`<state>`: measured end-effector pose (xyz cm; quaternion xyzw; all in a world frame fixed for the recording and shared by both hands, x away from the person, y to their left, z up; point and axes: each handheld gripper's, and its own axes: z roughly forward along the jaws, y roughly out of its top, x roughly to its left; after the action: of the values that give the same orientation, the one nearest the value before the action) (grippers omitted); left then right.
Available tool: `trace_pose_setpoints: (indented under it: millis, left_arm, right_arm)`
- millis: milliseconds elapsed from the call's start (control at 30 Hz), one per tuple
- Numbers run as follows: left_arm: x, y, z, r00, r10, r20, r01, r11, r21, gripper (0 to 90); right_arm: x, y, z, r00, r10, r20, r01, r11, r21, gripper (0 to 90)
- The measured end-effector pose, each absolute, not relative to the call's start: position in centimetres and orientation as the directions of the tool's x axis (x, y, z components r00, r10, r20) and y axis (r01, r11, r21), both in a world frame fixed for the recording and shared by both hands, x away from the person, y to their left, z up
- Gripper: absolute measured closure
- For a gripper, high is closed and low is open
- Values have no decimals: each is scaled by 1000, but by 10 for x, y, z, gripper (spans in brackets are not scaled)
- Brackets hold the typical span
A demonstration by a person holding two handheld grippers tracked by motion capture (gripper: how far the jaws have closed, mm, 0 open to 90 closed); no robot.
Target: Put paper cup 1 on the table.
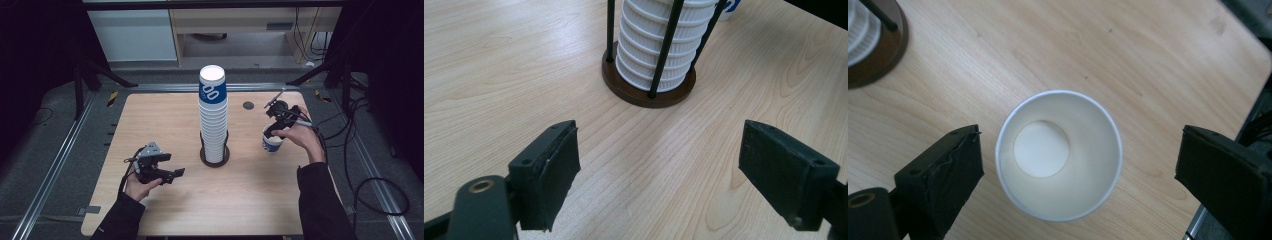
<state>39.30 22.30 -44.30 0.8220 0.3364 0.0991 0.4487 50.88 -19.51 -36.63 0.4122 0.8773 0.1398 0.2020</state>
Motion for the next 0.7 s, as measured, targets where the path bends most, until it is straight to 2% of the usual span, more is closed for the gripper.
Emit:
trace_pose_setpoints:
  millis: [167,400,467,700]
  left_arm:
    - [393,224,-443,751,645,-144,466,-363,807,158]
    - [393,225,-442,749,647,-143,463,-356,811,158]
    - [393,226,-442,747,649,-146,463,-350,814,158]
    - [393,228,-440,738,659,-146,462,-336,821,159]
  right_arm:
    - [487,-204,-354,-531,819,-215,617,548,565,69]
    - [462,-212,-347,-512,839,-187,546,485,683,80]
    - [451,-215,-342,-505,850,-152,509,435,743,80]
    - [424,-215,-338,-522,850,-73,414,327,850,84]
